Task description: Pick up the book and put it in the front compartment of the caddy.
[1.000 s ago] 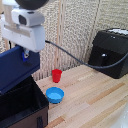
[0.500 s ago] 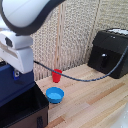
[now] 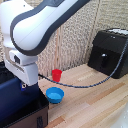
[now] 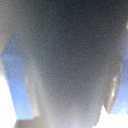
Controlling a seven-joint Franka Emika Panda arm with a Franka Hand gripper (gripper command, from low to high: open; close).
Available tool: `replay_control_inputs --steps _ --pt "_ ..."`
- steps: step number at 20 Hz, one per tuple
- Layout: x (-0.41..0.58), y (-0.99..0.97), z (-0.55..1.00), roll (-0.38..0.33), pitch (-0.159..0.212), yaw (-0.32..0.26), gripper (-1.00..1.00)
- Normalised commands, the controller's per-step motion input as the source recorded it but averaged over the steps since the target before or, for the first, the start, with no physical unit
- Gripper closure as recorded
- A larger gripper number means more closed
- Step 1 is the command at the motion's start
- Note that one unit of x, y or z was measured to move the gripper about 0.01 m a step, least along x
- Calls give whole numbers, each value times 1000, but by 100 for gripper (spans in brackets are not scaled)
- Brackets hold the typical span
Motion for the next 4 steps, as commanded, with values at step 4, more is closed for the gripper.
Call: replay_control_inputs --steps 4 --pt "161 -239 271 37 80 -104 -100"
